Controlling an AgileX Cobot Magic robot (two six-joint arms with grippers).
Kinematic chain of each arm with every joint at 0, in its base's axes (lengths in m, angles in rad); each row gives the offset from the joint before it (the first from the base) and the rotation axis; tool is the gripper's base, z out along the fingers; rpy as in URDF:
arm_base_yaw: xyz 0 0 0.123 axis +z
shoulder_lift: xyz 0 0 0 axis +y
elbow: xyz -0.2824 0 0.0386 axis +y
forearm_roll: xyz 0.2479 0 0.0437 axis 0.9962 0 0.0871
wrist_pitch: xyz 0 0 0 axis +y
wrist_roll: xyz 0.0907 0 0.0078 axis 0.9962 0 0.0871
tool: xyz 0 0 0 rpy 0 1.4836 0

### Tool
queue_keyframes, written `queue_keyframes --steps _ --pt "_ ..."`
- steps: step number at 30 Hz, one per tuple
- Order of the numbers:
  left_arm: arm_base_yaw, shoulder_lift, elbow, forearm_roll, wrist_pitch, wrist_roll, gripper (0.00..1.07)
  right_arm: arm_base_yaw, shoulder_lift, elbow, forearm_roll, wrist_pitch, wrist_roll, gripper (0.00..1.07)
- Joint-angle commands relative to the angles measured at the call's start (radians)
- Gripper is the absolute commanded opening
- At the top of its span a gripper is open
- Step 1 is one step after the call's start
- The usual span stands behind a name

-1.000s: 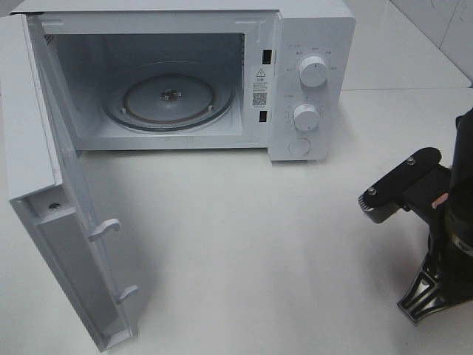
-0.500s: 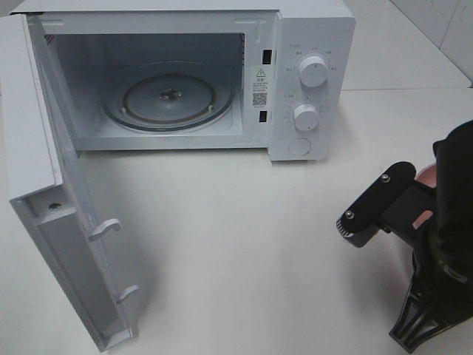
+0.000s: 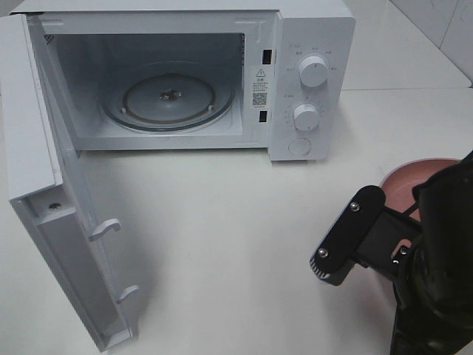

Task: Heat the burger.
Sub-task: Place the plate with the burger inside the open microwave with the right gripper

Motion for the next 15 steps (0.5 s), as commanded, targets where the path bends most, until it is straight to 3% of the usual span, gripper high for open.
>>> queue_keyframes --steps 1,15 --pt "0.004 -0.019 0.004 -0.001 -0.013 -0.005 0.98 0.053 -0.011 -0.006 -0.046 0.046 -0.008 0.0" --pt "0.004 -0.019 0.004 -0.001 -0.013 -0.005 0.98 0.193 -0.011 -0.006 -0.047 0.044 -0.009 0.0"
